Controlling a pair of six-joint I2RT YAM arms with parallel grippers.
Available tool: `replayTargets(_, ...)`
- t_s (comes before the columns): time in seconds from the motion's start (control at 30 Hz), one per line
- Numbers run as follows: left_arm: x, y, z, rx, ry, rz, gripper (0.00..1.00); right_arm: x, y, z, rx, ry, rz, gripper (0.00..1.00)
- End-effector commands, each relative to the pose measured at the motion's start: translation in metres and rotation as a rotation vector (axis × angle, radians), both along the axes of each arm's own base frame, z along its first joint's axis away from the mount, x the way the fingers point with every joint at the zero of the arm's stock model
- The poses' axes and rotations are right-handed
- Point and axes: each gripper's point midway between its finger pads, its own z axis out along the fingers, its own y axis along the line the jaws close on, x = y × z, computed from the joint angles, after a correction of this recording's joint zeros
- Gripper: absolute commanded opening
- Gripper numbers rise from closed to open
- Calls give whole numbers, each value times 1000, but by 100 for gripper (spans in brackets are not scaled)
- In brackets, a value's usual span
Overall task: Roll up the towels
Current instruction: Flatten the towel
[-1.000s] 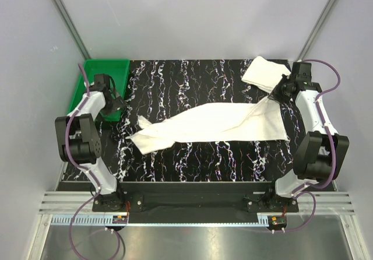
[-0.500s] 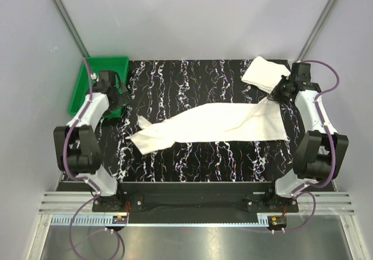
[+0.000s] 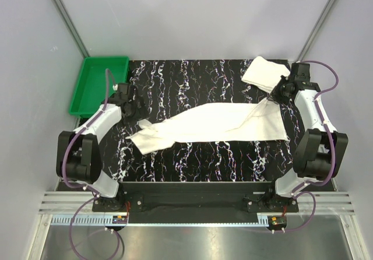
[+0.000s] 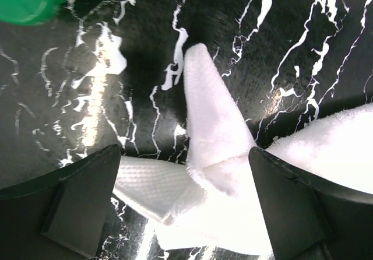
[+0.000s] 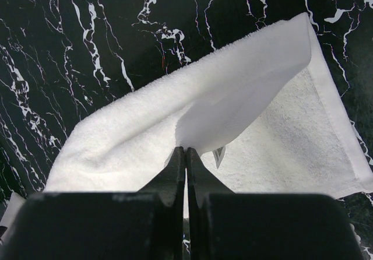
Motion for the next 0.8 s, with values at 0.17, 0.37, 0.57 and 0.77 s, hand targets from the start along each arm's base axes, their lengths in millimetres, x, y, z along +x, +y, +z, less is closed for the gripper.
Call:
replayTargets(0.17, 16, -23, -16, -33, -2, -29, 81, 4, 0, 0, 8, -16, 10, 0)
replayTargets(0.37, 22, -28, -24, -45, 8, -41, 30, 5, -1, -5, 5, -6, 4, 0)
replayTargets(0.57, 41, -24, 16, -16, -63, -29, 0, 18, -9, -4, 4, 25, -20, 0)
replayTargets(0.77, 97, -36, 121, -49, -242, -42, 0, 59, -25, 56, 34, -44, -44, 0)
